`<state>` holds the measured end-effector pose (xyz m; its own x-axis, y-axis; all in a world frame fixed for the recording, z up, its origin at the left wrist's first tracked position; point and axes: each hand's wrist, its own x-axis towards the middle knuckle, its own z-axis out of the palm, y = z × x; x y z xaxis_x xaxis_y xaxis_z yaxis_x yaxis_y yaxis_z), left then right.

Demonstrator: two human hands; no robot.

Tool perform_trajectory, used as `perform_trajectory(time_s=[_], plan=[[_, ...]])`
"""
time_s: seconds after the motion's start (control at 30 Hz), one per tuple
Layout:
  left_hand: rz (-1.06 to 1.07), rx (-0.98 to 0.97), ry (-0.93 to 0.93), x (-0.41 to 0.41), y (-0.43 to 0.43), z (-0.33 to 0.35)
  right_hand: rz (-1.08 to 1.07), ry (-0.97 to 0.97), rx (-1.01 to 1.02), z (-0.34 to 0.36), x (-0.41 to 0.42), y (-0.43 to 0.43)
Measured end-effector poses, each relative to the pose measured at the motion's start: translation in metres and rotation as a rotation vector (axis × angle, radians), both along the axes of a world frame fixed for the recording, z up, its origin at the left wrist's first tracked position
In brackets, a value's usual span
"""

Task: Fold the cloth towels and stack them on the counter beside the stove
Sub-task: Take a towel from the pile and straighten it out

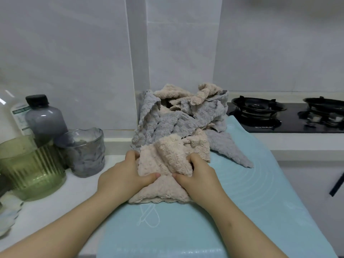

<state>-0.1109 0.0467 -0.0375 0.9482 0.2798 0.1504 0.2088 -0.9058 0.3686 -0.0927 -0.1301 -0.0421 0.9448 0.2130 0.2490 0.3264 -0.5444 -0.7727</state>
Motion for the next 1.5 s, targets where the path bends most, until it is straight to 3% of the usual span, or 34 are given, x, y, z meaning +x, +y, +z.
perform_trajectory(time_s=[0.27, 0.53, 0.7, 0.93, 1.0, 1.13, 1.27, 1.37, 1.5], plan=[[0.055, -0.099, -0.024, -0.001, -0.004, 0.000, -0.003, 0.167, 0.156, 0.000, -0.001, 0.002], [-0.019, -0.138, 0.278, 0.001, -0.001, 0.016, -0.034, 0.318, -0.005, 0.017, -0.008, 0.014], [0.053, -0.207, 0.331, -0.001, -0.010, 0.025, -0.057, 0.399, 0.013, 0.028, -0.011, 0.015], [0.134, -0.535, 0.447, 0.005, -0.005, 0.039, -0.126, 0.520, 0.048, 0.036, -0.021, 0.010], [0.109, -0.666, 0.428, 0.007, -0.005, 0.045, -0.147, 0.584, 0.151, 0.041, -0.021, 0.002], [0.076, -0.966, 0.305, 0.012, -0.021, 0.060, -0.241, 0.783, 0.672, 0.054, -0.027, -0.021], [0.022, -1.301, 0.274, 0.023, -0.061, 0.073, -0.222, 0.833, 0.940, 0.072, -0.032, -0.053], [-0.109, -1.319, 0.249, 0.035, -0.098, 0.080, -0.300, 0.823, 1.000, 0.080, -0.030, -0.089], [-0.337, -1.140, 0.285, 0.053, -0.158, 0.083, -0.419, 0.788, 1.033, 0.082, -0.021, -0.148]])
